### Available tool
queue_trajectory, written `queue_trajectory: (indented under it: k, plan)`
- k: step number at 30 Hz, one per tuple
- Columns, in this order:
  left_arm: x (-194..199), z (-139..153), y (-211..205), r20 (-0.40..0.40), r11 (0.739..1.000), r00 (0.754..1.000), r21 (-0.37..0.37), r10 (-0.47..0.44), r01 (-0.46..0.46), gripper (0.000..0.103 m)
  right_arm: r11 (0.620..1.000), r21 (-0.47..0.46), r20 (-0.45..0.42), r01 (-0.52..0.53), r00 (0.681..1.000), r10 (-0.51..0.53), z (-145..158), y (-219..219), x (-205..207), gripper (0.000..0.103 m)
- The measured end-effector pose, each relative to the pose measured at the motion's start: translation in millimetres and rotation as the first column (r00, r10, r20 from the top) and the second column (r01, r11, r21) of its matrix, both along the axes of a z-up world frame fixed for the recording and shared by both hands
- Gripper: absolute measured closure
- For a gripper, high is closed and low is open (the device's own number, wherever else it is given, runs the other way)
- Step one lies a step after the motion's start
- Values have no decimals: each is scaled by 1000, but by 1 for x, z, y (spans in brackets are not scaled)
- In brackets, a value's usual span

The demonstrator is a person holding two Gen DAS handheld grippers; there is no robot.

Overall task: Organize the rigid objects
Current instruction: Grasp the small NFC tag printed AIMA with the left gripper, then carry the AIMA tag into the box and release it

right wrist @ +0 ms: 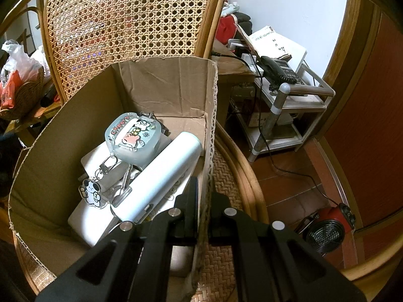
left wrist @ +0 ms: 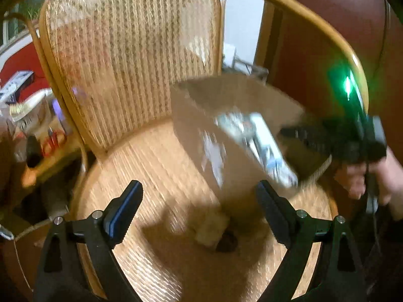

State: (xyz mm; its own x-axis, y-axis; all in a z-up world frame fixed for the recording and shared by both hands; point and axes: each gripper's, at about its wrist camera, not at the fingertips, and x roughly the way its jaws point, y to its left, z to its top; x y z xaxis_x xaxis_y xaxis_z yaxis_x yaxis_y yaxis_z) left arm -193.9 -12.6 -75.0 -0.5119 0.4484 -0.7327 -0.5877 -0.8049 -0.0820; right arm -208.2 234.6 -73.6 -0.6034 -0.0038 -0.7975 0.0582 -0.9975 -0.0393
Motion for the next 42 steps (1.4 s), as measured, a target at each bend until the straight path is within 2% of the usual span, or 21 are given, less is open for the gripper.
queue_trajectory:
  k: [3,7,11,14,17,18,20,22,23,26,29,35,40,42]
  plan:
    - [13,-21,6,18,998,1000,-58,0,1,13,1000,2,0,2,1000,-2,0,0,0,97]
    - [16,-41,3,85,998,996,-46,-27,31,14,1000,0,0,0,1000,0,0,0,0,97]
    - [21,-59,17,87,990,994,-114,-67,77,14,1000,0,1,-2,1000,2,0,0,0,97]
    - [23,-71,22,119,991,991,-110,-64,77,14,1000,0,0,-1,1000,1,0,1,0,97]
    - [25,-70,25,96,990,993,-116,-72,84,16,1000,-1,1,-2,1000,2,1,0,0,96]
    - [23,-72,25,110,990,991,-114,-76,89,17,1000,0,0,-1,1000,1,0,0,0,96]
    - [23,-71,23,94,991,993,-109,-73,83,31,1000,0,1,0,1000,0,0,0,0,96]
    - [21,-69,23,105,989,991,-105,-89,100,39,1000,0,1,0,1000,0,0,0,0,96]
    - [21,-68,24,111,988,988,-103,-105,116,53,1000,0,1,-2,1000,2,1,0,1,95]
    - [29,-66,29,102,982,986,-118,-133,144,66,1000,1,0,-2,1000,2,1,1,1,93]
    - [30,-65,27,109,982,986,-123,-130,143,71,1000,3,-1,-2,1000,2,1,-2,3,93]
    - [21,-57,10,109,991,993,-126,-37,51,71,1000,11,2,-1,1000,1,0,-3,4,96]
    - [12,-29,-4,70,997,998,-74,8,-3,71,1000,9,2,0,1000,0,0,-2,4,96]
    - [15,-12,-5,21,997,1000,-77,4,-2,71,1000,10,2,-1,1000,1,0,-3,3,96]
